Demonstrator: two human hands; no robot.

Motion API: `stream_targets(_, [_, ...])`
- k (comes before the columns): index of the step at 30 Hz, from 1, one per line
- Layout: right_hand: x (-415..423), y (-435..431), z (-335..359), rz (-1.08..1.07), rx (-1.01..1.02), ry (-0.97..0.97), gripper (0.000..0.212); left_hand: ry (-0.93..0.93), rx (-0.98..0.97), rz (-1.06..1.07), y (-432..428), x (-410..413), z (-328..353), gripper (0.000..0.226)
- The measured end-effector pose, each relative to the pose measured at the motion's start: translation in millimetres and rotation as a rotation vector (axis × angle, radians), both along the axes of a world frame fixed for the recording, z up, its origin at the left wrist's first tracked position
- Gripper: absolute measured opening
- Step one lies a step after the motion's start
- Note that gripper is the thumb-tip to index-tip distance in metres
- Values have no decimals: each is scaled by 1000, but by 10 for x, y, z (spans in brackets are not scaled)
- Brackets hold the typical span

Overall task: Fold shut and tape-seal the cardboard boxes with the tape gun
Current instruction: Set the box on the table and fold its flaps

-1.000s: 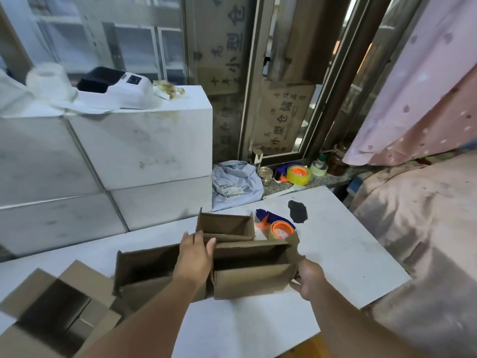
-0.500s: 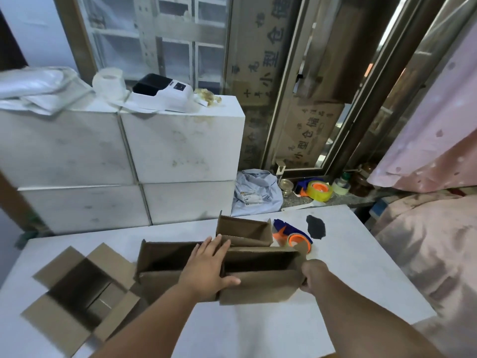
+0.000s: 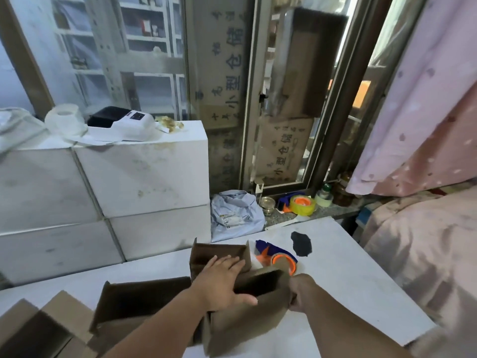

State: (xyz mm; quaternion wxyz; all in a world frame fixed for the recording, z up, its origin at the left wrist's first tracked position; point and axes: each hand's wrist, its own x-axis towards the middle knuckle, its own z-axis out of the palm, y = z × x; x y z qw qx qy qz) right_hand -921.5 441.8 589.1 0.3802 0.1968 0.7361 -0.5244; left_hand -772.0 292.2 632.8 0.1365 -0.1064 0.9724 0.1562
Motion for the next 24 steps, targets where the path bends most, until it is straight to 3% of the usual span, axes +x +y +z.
stream_targets(4, [-200,174,95,287,51,-90,22,-64,11,-92,208,-318,36,101])
stream_targets(6, [-400,226,179,569,125,-171,19,-85,9,-105,293,-548,-24,100])
stream_targets(8, [-651,235,209,987,216,-298,12,-119,86,-86,335,-772,-81,103])
stream_targets(10, [-932,236,173,1172,185,-403,11,-139,195,-38,376,-985,-145,102])
stream_targets(14, [-1318,51,34,1239,91,-450,24,-265,199,23,450,-1272,-163,58])
stream_targets(17, [-1495,-178,-146,1221,113,-312,27,-371,95,49,522,-1424,-89,37])
stream_targets(24, [-1552,-674,-237,1204,-3,16,17,-406,-11,53,583,-1668,-80,41])
